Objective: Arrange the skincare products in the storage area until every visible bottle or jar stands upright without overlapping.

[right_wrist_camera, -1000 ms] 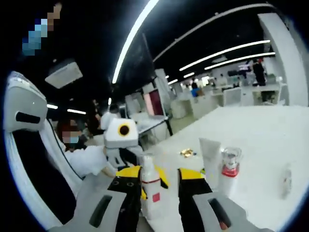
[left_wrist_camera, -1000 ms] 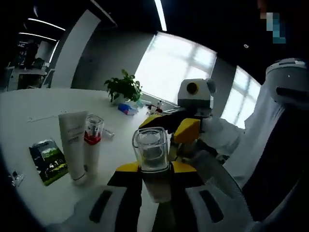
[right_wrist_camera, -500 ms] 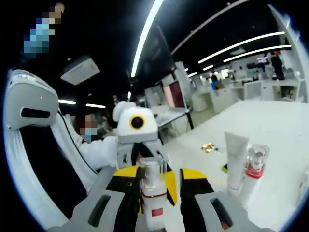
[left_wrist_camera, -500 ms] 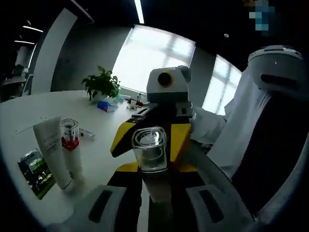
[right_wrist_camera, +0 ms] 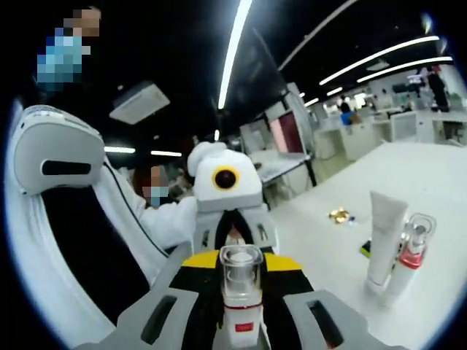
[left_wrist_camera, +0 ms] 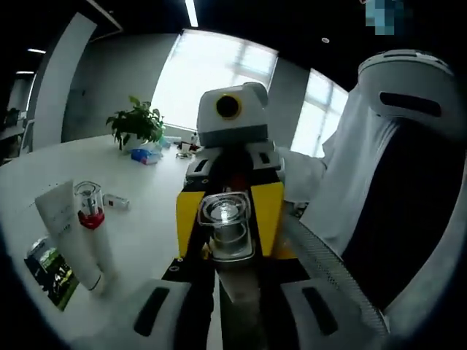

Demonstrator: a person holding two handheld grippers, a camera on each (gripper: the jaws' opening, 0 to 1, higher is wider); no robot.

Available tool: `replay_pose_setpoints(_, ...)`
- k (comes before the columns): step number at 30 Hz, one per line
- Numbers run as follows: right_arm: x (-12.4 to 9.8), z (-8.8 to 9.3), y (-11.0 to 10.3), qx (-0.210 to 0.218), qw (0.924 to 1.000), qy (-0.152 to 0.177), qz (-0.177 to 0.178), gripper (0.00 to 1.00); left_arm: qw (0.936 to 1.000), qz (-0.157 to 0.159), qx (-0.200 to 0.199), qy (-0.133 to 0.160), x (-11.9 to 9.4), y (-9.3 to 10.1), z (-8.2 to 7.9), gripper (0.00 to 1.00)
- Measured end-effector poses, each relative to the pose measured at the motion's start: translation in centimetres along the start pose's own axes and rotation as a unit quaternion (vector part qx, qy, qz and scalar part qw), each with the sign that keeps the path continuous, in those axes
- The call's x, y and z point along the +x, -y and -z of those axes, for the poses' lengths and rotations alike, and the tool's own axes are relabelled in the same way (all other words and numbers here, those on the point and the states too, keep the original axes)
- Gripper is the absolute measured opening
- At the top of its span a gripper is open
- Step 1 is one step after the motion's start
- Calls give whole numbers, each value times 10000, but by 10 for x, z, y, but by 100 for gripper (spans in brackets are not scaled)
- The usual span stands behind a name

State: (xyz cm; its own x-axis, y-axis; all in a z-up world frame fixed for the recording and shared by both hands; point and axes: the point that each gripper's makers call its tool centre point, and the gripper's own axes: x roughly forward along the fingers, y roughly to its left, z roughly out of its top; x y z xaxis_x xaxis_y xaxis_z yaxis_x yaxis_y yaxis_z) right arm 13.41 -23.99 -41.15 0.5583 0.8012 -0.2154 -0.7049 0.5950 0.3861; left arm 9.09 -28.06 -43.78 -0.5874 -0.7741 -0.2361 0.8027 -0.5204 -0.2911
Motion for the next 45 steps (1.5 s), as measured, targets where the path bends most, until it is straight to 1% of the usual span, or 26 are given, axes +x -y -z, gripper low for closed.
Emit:
replay_pose_setpoints(3, -2, -3, 5, 57, 9998, 80, 181, 12, 9999, -90, -94, 72, 0, -4, -2, 17)
replay_pose_setpoints(5, -3, -3, 9, 11, 9994, 86, 323, 12, 9996, -252, 102, 89, 2, -9, -3, 18)
replay_pose_setpoints(6, -3, -2, 14, -6, 9989, 70, 467, 12, 9991, -381, 195, 58, 2, -13, -3, 19)
replay_pose_setpoints(9, -4, -2, 23, -50, 9968, 57, 799, 12, 9978, -622, 236, -18, 2, -22, -1, 20)
replay_pose_setpoints(10, -4, -2, 27, -28, 9956, 67, 936, 12, 9968, -769, 199, -56, 1, -27, 0, 20)
replay_pose_setpoints(15, -7, -3, 46, 46, 9876, 182, 1559, 12, 9928, -1195, -3, -124, 0, -43, 3, 21)
replay_pose_setpoints(18, -8, -1, 56, 93, 9812, 204, 1918, 12, 9900, -1396, -47, -173, 0, -49, 5, 21)
replay_pose_setpoints(19, -9, -3, 60, 81, 9782, 269, 2055, 12, 9878, -1545, -90, -181, -1, -54, 6, 21)
replay_pose_setpoints(20, -11, -4, 66, 57, 9736, 346, 2257, 12, 9851, -1697, -222, -183, -2, -58, 6, 21)
replay_pose_setpoints(21, -13, -4, 69, 46, 9713, 358, 2349, 12, 9796, -1904, -592, -252, -4, -63, 11, 20)
replay_pose_setpoints(23, -15, -4, 76, 102, 9646, 446, 2596, 11, 9786, -1990, -485, -205, -2, -66, 9, 19)
replay_pose_setpoints(24, -15, -4, 80, 102, 9616, 472, 2703, 11, 9758, -2111, -535, -220, -3, -69, 10, 19)
replay_pose_setpoints(25, -15, -4, 81, 102, 9600, 495, 2754, 11, 9748, -2159, -504, -241, -3, -71, 10, 19)
replay_pose_setpoints(27, -17, -5, 87, 50, 9531, 531, 2978, 11, 9709, -2335, -457, -280, -6, -76, 11, 19)
replay_pose_setpoints(30, -17, -7, 90, 43, 9494, 603, 3083, 11, 9671, -2466, -455, -427, -6, -80, 16, 18)
replay_pose_setpoints(31, -18, -9, 93, 4, 9460, 655, 3175, 11, 9646, -2548, -494, -468, -7, -83, 19, 18)
replay_pose_setpoints(33, -17, -11, 95, -35, 9434, 708, 3239, 11, 9622, -2621, -531, -524, -5, -87, 24, 18)
replay_pose_setpoints(36, -16, -14, 99, -162, 9383, 702, 3381, 11, 9582, -2742, -603, -554, -3, -91, 28, 18)
replay_pose_setpoints(37, -17, -14, 101, -234, 9355, 683, 3459, 11, 9554, -2842, -623, -499, -3, -93, 27, 18)
replay_pose_setpoints(38, -17, -14, 102, -288, 9328, 692, 3524, 12, 9546, -2873, -624, -479, -2, -94, 26, 17)
replay_pose_setpoints(40, -16, -12, 104, -304, 9312, 648, 3573, 12, 9547, -2885, -505, -521, 0, -95, 28, 17)
replay_pose_setpoints(41, -16, -11, 104, -315, 9311, 641, 3577, 12, 9532, -2936, -411, -590, 0, -97, 30, 17)
replay_pose_setpoints(42, -15, -9, 104, -336, 9316, 602, 3569, 12, 9522, -2958, -437, -617, 0, -98, 32, 16)
replay_pose_setpoints(43, -16, -7, 106, -359, 9302, 565, 3610, 12, 9518, -2982, -325, -644, 0, -100, 34, 16)
replay_pose_setpoints(44, -17, -4, 108, -399, 9278, 508, 3674, 12, 9506, -3035, -22, -656, 0, -104, 35, 16)
replay_pose_setpoints(45, -17, 0, 109, -371, 9286, 441, 3665, 12, 9509, -3011, -112, -703, 3, -104, 40, 15)
